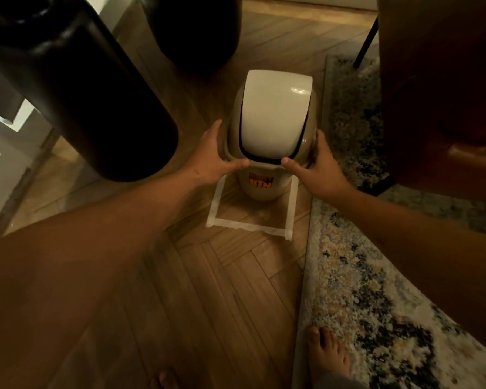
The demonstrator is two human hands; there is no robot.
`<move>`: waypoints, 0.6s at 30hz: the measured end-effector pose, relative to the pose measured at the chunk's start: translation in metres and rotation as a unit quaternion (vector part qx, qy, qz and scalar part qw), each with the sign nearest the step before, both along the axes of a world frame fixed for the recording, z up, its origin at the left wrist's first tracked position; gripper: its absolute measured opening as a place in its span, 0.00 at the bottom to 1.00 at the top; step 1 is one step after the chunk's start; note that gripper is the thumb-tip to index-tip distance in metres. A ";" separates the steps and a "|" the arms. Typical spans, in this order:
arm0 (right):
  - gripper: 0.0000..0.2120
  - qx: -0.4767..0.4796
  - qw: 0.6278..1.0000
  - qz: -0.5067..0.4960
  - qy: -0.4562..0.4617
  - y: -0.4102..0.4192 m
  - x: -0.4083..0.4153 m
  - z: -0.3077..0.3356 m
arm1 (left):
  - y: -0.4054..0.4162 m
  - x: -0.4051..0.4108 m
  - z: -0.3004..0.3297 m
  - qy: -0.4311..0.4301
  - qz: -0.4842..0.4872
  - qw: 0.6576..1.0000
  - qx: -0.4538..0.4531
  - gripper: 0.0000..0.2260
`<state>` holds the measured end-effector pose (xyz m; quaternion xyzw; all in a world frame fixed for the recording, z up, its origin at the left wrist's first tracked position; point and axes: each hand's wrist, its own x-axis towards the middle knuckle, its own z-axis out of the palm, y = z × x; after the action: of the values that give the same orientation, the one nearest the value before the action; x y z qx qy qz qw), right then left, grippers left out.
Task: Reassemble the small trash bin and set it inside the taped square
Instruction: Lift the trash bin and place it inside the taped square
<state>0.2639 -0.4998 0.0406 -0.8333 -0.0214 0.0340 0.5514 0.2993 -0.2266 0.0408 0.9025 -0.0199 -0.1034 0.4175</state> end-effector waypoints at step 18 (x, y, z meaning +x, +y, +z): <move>0.40 -0.012 0.999 -0.024 0.047 -0.002 0.004 -0.019 | -0.017 -0.003 -0.009 -0.009 0.068 0.997 -0.026 0.34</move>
<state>0.2678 -0.5013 0.0220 -0.8377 0.0251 0.0600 0.5423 0.2965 -0.2437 0.0319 0.8913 0.0353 -0.0664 0.4471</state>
